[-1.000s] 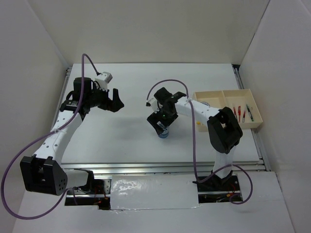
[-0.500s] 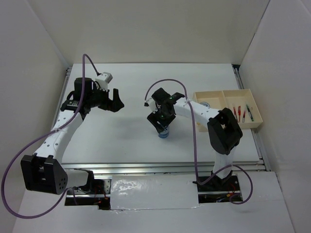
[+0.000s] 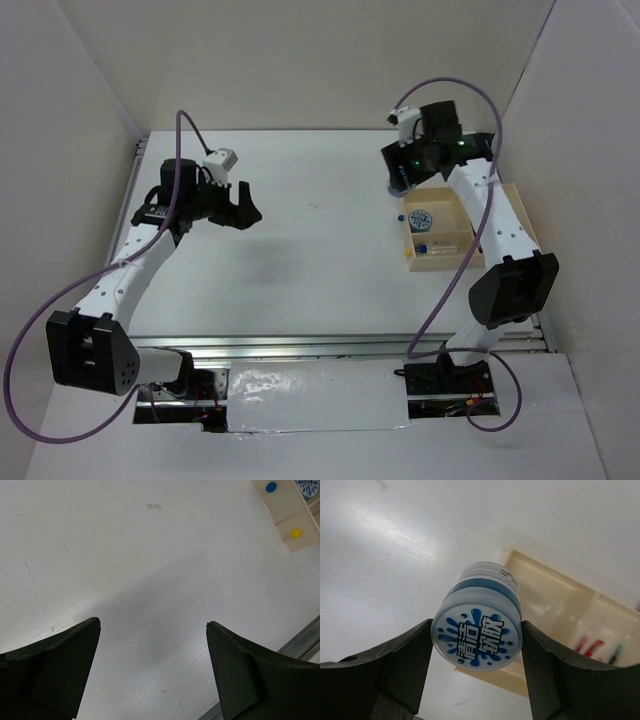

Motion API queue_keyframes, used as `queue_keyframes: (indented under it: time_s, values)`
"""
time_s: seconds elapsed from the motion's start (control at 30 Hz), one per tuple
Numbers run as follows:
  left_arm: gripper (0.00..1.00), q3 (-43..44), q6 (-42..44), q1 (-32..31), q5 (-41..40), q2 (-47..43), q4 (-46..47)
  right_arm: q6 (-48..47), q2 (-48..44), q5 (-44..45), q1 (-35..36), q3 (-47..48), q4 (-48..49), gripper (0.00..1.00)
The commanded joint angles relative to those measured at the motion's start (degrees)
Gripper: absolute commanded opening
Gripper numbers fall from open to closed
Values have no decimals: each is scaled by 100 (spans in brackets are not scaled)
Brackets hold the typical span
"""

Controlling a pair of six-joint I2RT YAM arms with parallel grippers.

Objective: Sort the stationery into containers

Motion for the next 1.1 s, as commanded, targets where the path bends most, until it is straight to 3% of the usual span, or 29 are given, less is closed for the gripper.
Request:
queue_keyframes:
  time_s: [0.0,0.27,0.6,1.07]
  values:
    - [99,230,-97,-53,91,82,340,-564,10,12,-559,472,-447,35]
    - [99,327,-88,-89,118,223,366,-617,1048,-725,-1826,1607,-789,35]
    - [99,301,-70,-97,56,311,427,-643,1558,-559,-2143,1195,-307,35]
    - [99,406,53,-106,-32,495,305,-538,2261,-216,-2187,887,195,46]
